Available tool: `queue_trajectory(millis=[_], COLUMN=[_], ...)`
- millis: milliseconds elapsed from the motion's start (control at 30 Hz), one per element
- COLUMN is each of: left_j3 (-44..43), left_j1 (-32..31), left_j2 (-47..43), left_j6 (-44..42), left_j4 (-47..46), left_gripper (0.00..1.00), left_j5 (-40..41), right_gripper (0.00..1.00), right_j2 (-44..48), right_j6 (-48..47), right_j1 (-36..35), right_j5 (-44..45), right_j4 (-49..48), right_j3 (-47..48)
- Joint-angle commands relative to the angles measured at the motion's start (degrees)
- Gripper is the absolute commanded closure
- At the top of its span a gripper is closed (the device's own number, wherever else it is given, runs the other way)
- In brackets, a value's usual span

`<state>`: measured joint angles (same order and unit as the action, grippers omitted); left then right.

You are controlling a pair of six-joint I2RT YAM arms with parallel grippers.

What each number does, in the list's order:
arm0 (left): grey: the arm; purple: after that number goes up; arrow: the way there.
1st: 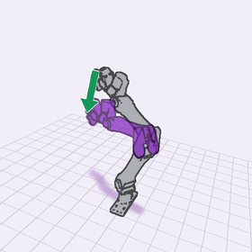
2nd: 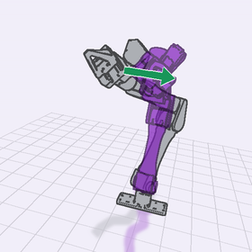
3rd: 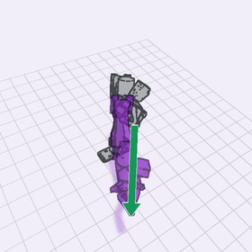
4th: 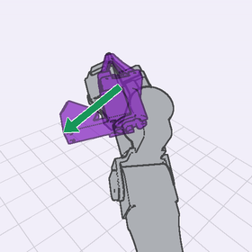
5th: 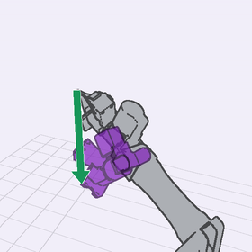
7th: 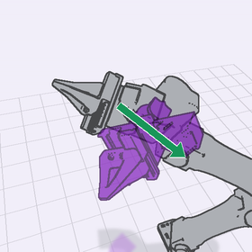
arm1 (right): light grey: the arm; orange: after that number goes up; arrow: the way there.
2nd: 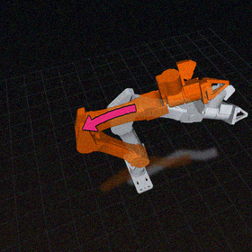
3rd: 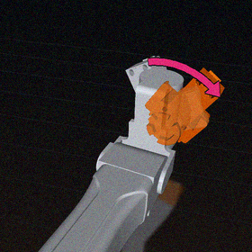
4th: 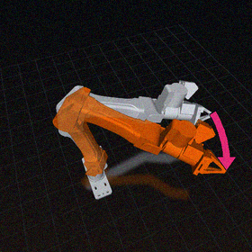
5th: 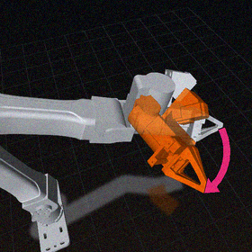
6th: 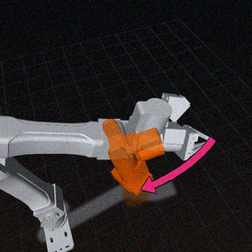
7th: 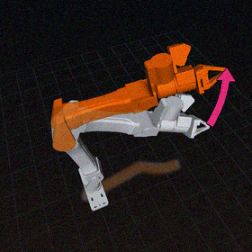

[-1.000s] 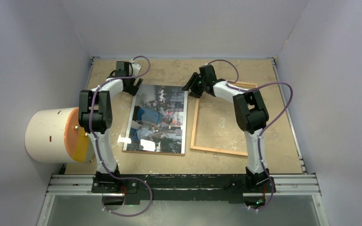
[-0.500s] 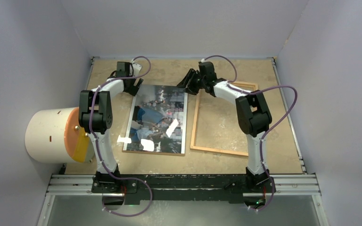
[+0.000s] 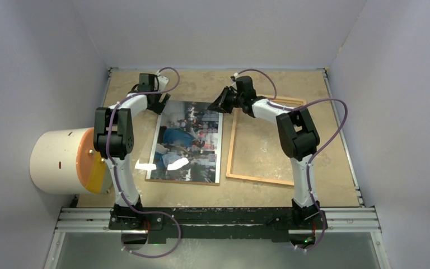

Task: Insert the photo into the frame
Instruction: Pick up the photo frame item at the center of the board.

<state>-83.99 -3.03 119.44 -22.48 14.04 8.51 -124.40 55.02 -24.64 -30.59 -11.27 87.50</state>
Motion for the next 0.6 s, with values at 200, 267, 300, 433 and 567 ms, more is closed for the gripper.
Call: queue_trajectory(millis=[200,267,300,433,567], left_j3=[-4.7,-6.7,-7.4,-6.4,-6.1], left_j1=[0.3,-0.3,-1.1,-8.6,-16.3], left_j2=[-5.2,-6.6,-7.7,-10.9,-11.1], left_j6=[-5.0,-5.1,-5.2,-6.0,-4.8], left_j4=[10.0,12.5,13.8,15.0,15.5], left_gripper=[0.06,0.06,0.05,0.05,0.04], left_j5=[4.8,3.8,3.4,3.2,1.7], right_gripper=[1.0,1.0,1.0,1.0,1.0], right_j2=[7.9,11.9,14.3,25.9,35.9], right_j6=[-7.5,-10.6,-11.6,-13.1,-12.4], right_j1=[5.7,9.3,11.5,21.4,32.3], right_j5=[-0.9,0.2,0.8,4.1,10.6], right_j4=[15.3,20.7,22.7,26.0,29.0], right_j3=[6.2,4.8,2.9,-8.2,-14.5])
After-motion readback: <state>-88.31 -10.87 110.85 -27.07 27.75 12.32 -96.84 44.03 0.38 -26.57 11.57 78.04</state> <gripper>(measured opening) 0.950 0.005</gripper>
